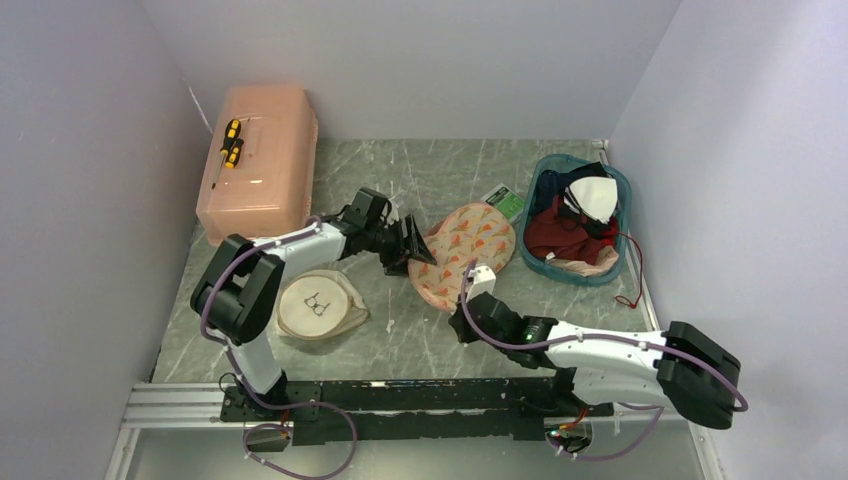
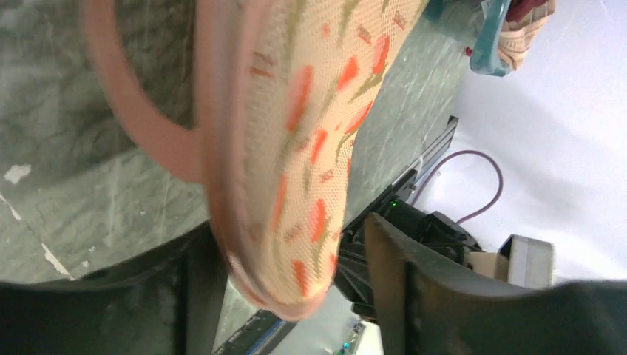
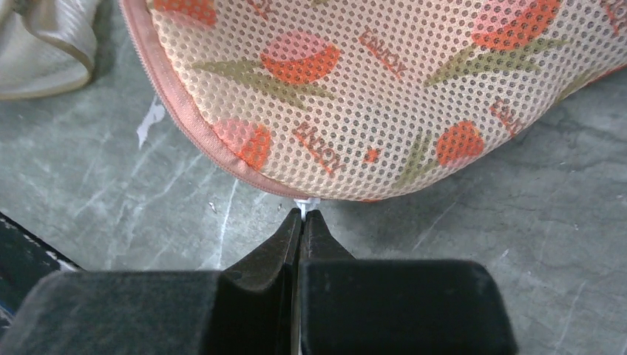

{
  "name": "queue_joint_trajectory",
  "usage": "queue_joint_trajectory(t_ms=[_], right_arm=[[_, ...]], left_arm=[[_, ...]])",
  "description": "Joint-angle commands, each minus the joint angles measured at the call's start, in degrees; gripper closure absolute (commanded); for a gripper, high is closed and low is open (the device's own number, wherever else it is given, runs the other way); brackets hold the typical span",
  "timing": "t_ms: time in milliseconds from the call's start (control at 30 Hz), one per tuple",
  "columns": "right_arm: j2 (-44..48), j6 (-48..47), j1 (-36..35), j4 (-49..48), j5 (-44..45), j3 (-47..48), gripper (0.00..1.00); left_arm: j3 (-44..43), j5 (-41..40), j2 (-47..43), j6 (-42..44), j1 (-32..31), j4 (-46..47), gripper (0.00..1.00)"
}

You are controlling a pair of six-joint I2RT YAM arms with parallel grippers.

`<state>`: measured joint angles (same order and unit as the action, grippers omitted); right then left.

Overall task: Unzip the laundry bag and remove the bra
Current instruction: Unzip the laundry bag at the center of the board.

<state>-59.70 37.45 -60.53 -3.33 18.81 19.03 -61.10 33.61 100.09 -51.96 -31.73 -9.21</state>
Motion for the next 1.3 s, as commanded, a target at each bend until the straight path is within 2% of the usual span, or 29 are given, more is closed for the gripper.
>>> queue_joint_trajectory(t_ms=[0, 67, 267, 367, 433, 600, 833, 967, 1267], right_arm=[[-3.7, 0.1, -0.6, -3.9, -1.3, 4.0, 1.00], [-5.4, 1.1, -0.6, -3.7, -1.1, 5.7, 1.00], [-9.7, 3.0, -0.6, -0.5, -0.5, 11.0, 1.00], [-10.5, 3.0, -0.6, 0.6, -0.4, 12.7, 1.00], [-10.6, 2.8, -0.6, 0.8, -0.4, 13.1, 1.00], [-10.7, 3.0, -0.6, 1.0, -0.8, 13.4, 1.00], [-11.5, 2.5, -0.6, 2.0, -1.8, 14.2, 1.00], [-11.7, 2.8, -0.6, 3.0, -2.3, 15.1, 1.00], [-14.4, 4.6, -0.6, 8.8, -2.9, 19.9, 1.00]], left_arm=[[1.3, -1.3, -3.0, 1.4, 0.3, -1.4, 0.24], [4.6, -3.1, -6.7, 0.2, 0.3, -2.0, 0.17], [16.3, -6.7, -19.8, -7.5, -0.6, -1.4, 0.15], [19.5, -9.3, -24.2, -11.0, -2.7, -2.2, 0.14], [21.2, -10.7, -25.8, -13.9, -4.2, -0.7, 0.10], [21.4, -13.3, -24.1, -20.8, -7.8, 4.5, 0.06], [17.7, -14.6, -15.3, -24.4, -8.2, 7.7, 0.06], [15.1, -16.4, -11.6, -23.9, -8.1, 5.2, 0.14], [14.8, -21.0, -11.4, -23.3, -7.4, 3.1, 0.55]])
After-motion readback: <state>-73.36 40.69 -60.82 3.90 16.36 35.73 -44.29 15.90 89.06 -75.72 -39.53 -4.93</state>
